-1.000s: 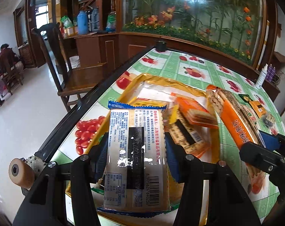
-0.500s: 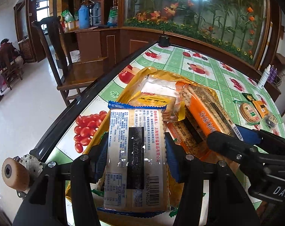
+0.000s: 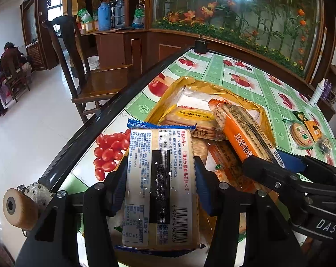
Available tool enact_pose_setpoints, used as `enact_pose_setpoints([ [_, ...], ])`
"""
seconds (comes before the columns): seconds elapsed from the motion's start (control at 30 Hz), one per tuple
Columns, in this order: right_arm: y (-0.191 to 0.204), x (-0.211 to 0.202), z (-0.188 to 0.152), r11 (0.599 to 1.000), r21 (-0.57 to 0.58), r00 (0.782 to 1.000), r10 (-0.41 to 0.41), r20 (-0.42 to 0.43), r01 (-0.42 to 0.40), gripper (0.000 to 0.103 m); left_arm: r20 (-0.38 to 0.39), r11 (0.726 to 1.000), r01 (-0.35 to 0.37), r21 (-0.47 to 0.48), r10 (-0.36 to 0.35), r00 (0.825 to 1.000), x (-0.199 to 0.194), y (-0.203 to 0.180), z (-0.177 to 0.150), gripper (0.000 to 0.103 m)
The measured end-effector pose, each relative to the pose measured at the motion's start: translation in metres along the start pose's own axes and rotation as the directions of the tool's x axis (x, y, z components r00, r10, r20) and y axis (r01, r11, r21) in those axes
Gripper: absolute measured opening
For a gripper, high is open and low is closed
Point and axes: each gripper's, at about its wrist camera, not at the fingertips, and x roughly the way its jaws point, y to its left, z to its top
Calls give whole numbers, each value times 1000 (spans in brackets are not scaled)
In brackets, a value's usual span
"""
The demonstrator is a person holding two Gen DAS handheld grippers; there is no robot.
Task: Organize snacks
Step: 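Carry both packs into the white tray and open both tools, then withdraw both tools from the tray back toward the remaining snacks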
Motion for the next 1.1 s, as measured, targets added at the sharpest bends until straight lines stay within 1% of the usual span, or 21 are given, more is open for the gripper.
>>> enact_pose_setpoints([
  [0.17, -1, 2, -1, 1000, 2, 1000, -2, -12, 2, 57, -6, 1000, 4, -17, -4, 1000, 2, 2, 1, 54],
  [0.2, -2, 2, -1, 1000, 6, 1000, -5, -15, 5, 59, -14, 1000, 6, -23, -6, 1000, 3, 3, 2, 55],
  [0.23, -3, 1, -1, 1000, 12, 1000, -11, -12, 11, 60, -27, 1000, 7, -25, -8, 1000, 4, 3, 2, 63],
  [0.27, -5, -2, 0, 1000, 22, 1000, -8, -8, 8, 62, -33, 1000, 4, -23, -4, 999, 4, 3, 3, 75],
  [0.3, -6, -4, 0, 1000, 31, 1000, -5, 0, 5, 69, -29, 1000, 3, -19, -4, 1000, 2, 2, 3, 79],
  [0.33, -7, -7, 0, 999, 34, 1000, -10, 9, 9, 76, -27, 1000, -16, -14, 16, 1000, 1, 1, 3, 84],
  [0.4, -11, -17, 0, 999, 36, 999, -26, 31, 25, 78, -21, 999, -54, -6, 53, 998, -3, -1, 4, 84],
  [0.43, -12, -21, 0, 999, 40, 999, -26, 36, 25, 78, -18, 998, -59, -6, 59, 998, -5, -2, 5, 84],
  [0.63, -35, -53, -7, 995, 87, 995, -62, 81, 55, 78, 0, 999, -52, -15, 52, 999, -14, -5, 6, 84],
  [0.77, -60, -79, -20, 987, 123, 988, -114, 103, 101, 78, 11, 1000, -13, -5, 13, 1000, -21, -16, 7, 84],
  [0.87, -84, -100, -32, 975, 155, 978, -176, 111, 158, 78, 20, 1000, 16, 19, -17, 1000, -28, -32, 8, 84],
  [0.97, -114, -121, -46, 955, 209, 964, -239, 117, 211, 79, 22, 997, 54, 59, -55, 998, -31, -55, 8, 84],
  [1.1, -160, -150, -65, 915, 314, 947, -300, 113, 253, 79, 4, 988, 113, 105, -114, 993, -32, -86, 5, 84],
])
